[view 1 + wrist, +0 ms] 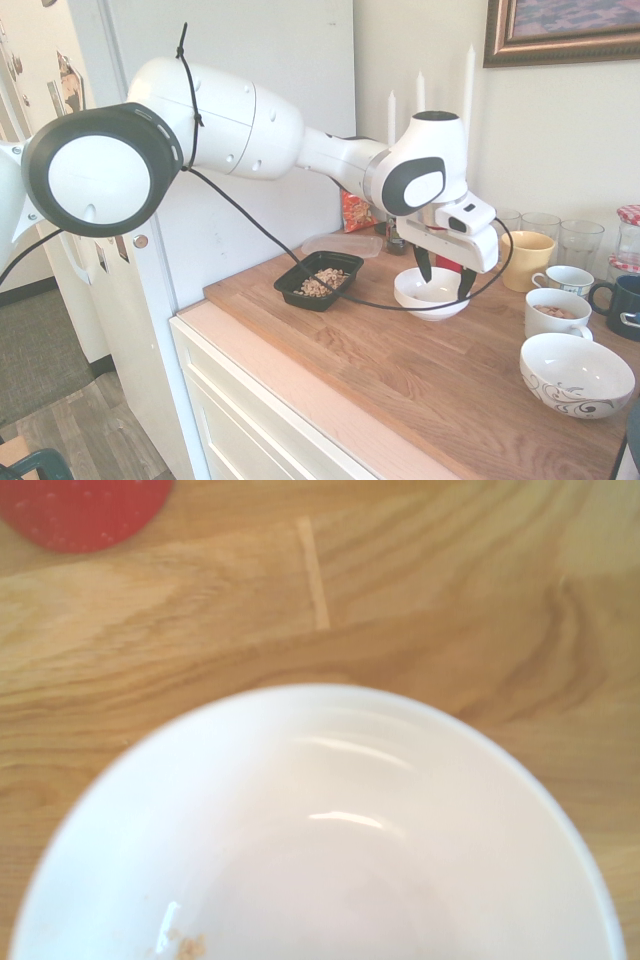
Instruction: Put the cereal into the box
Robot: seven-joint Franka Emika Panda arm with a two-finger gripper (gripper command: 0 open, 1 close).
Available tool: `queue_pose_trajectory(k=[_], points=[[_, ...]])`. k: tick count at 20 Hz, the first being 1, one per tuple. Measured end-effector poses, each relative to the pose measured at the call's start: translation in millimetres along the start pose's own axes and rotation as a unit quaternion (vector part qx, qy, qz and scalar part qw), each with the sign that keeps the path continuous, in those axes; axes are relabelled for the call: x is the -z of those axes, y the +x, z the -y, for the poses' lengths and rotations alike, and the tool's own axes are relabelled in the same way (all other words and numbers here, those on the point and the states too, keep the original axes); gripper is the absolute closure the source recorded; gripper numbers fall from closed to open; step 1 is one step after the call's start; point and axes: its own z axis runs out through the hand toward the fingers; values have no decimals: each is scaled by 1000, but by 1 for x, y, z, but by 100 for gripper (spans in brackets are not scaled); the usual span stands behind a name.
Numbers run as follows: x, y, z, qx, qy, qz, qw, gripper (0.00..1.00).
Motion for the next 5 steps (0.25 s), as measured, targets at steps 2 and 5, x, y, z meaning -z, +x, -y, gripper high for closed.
queue_pose_trajectory(k=[2,5], points=[[25,-5,13,12,-5,-14,1000,0],[52,-12,25,19,-6,-28,999,0]])
